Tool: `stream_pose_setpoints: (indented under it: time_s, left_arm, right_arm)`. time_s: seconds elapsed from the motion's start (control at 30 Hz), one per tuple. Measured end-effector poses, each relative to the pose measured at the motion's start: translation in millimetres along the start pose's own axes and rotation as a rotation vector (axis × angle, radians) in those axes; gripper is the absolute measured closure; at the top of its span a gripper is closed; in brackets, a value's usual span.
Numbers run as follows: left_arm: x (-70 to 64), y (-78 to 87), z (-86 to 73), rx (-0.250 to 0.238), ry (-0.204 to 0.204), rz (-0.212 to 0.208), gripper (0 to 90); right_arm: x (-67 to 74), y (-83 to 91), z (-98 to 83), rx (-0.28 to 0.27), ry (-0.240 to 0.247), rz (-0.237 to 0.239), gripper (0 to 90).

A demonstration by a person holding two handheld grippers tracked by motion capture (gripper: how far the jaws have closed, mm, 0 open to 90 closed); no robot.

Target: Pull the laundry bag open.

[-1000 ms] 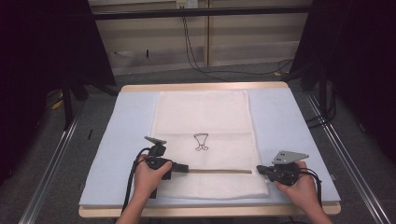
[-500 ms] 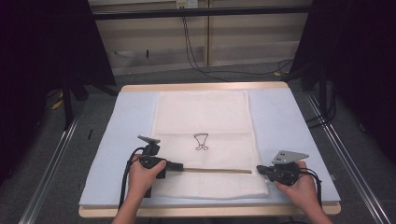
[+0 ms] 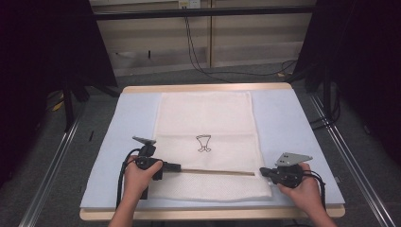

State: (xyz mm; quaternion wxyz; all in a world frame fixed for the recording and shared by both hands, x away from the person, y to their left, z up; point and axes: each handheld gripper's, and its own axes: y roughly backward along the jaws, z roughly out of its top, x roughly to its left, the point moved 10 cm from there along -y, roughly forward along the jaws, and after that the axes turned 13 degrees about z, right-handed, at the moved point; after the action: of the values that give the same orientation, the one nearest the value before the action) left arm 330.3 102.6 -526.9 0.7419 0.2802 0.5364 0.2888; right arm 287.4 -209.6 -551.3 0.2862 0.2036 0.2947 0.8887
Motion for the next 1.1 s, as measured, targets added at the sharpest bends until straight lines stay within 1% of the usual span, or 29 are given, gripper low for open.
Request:
stream_pose_setpoints:
  time_s: [0.07,0.2,0.23,0.37,0.43,0.53,0.6,0.67,0.73,0.8,0.83,0.9,0.93,0.97,1.0,1.03,1.1]
  left_arm:
    - [1.0,0.1,0.1,0.0,-0.006,0.002,87.1]
    - [0.1,1.0,-0.2,0.002,-0.001,-0.007,87.1]
    - [1.9,1.2,-0.1,0.001,-0.01,0.005,87.2]
    - [7.5,7.8,-0.5,-0.004,0.007,0.009,87.2]
    - [9.8,11.3,0.0,-0.009,-0.003,0.007,87.2]
    - [10.0,15.0,0.1,-0.015,0.003,0.008,87.2]
    - [15.6,18.5,-0.4,-0.02,0.003,0.02,87.2]
    - [20.6,21.5,-0.7,-0.025,0.012,0.013,87.2]
    - [26.5,27.2,-1.3,-0.029,0.026,0.022,87.2]
    - [31.3,32.8,-2.4,-0.035,0.025,0.023,87.1]
    - [34.6,35.6,-2.9,-0.039,0.021,0.03,87.1]
    - [41.1,41.7,-3.9,-0.046,0.031,0.048,87.1]
    - [45.5,45.4,-4.7,-0.048,0.028,0.052,87.1]
    - [48.7,49.1,-4.8,-0.055,0.036,0.048,87.1]
    - [51.8,52.8,-4.9,-0.062,0.05,0.053,87.1]
    - [55.8,56.9,-5.7,-0.065,0.056,0.054,87.2]
    - [61.2,62.6,-6.8,-0.068,0.055,0.045,86.9]
  right_arm:
    - [0.0,0.0,0.0,0.0,0.0,0.002,90.0]
    - [0.0,0.0,0.0,-0.001,-0.001,0.002,90.0]
    - [0.1,0.0,0.0,-0.001,-0.001,0.002,90.0]
    - [-0.2,0.0,0.1,-0.002,-0.002,0.003,90.0]
    - [-0.2,0.0,-0.1,-0.005,-0.004,0.003,90.0]
    - [-0.1,0.0,-0.2,-0.008,-0.006,-0.003,90.0]
    - [-0.1,0.1,-0.2,-0.007,-0.006,-0.006,90.0]
    - [0.0,-0.2,0.0,-0.005,-0.004,-0.003,90.0]
    - [0.2,-0.1,0.0,-0.004,-0.004,0.001,90.0]
    - [0.2,-0.3,0.1,-0.006,-0.004,-0.002,90.0]
    - [0.3,-0.4,0.2,-0.007,-0.002,-0.002,90.0]
    - [0.4,-0.4,0.2,-0.007,-0.002,-0.002,90.0]
    - [0.4,-0.3,0.1,-0.006,-0.002,-0.002,90.0]
    - [0.3,-0.4,0.2,-0.006,-0.002,-0.002,90.0]
    - [0.3,-0.4,0.2,-0.006,-0.003,-0.002,90.0]
    - [0.4,-0.4,0.2,-0.006,-0.002,-0.002,90.0]
    - [0.7,-0.4,0.2,-0.006,0.0,-0.002,90.0]
